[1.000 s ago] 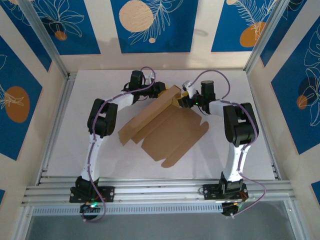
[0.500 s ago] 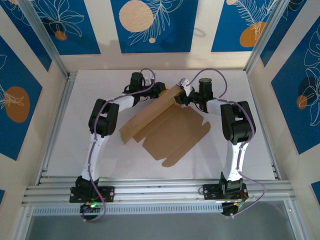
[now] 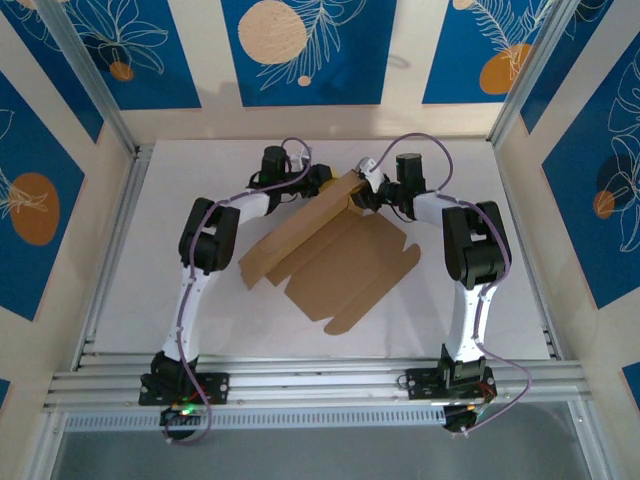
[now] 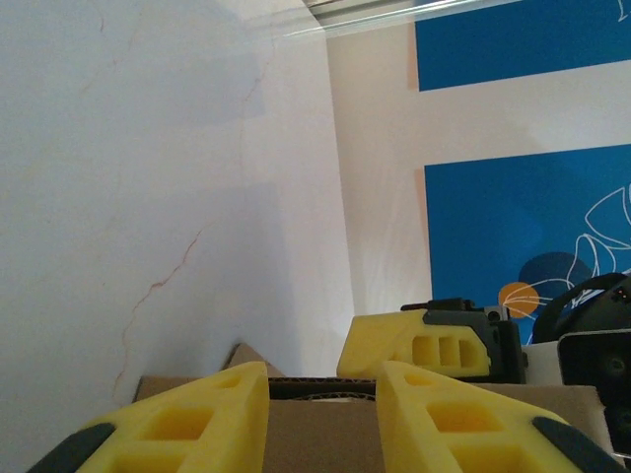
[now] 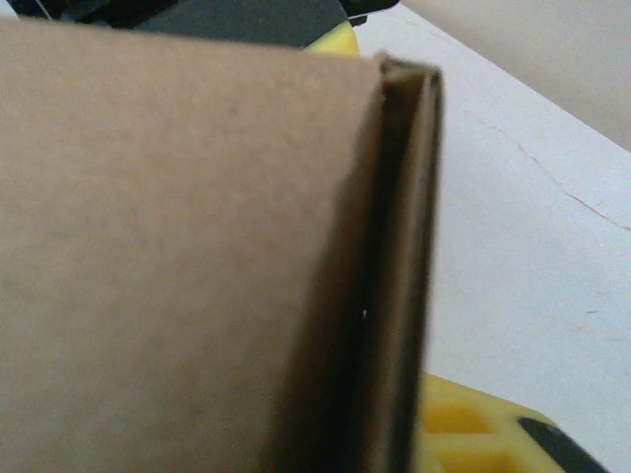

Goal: Fold the paper box

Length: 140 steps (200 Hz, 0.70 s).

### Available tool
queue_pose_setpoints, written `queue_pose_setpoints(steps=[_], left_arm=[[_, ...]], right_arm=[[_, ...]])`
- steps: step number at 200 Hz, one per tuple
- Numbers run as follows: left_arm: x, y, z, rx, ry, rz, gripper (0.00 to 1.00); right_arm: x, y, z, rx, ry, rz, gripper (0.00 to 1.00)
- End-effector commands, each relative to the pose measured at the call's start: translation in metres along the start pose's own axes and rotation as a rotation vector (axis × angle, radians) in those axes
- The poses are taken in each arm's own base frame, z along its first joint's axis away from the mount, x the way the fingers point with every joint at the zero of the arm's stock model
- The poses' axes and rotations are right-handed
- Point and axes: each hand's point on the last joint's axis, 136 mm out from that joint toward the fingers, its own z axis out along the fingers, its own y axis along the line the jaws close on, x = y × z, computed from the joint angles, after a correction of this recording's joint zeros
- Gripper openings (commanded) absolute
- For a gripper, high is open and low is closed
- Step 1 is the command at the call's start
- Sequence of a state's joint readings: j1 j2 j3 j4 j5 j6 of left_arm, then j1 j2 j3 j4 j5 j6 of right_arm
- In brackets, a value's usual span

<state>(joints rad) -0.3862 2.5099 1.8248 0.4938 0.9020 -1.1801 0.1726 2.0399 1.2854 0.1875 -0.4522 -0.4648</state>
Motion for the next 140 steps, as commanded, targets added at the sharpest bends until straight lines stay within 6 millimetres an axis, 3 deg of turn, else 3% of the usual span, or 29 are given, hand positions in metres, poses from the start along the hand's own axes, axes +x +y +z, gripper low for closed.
queue_pose_setpoints(steps=[1, 72, 86, 110, 140], left_arm=[[0.008, -0.002, 0.011, 0.026, 0.029, 0.017, 0.34], [0.010, -0.006, 0.015, 0.032, 0.036, 0.018, 0.33], [0.011, -0.007, 0.015, 0.034, 0.036, 0.020, 0.32], [0.013, -0.007, 0.018, 0.035, 0.040, 0.018, 0.32], [0.018, -0.009, 0.021, 0.048, 0.044, 0.011, 0.32]], right_arm=[[0.005, 0.002, 0.002, -0.028, 0.035, 0.014, 0.25], [0.017, 0.001, 0.002, -0.011, 0.099, 0.013, 0.29], [0.017, 0.001, 0.002, -0.009, 0.102, 0.015, 0.23], [0.021, -0.004, 0.008, 0.016, 0.137, 0.017, 0.00], [0.024, -0.009, 0.013, 0.069, 0.159, 0.015, 0.00]])
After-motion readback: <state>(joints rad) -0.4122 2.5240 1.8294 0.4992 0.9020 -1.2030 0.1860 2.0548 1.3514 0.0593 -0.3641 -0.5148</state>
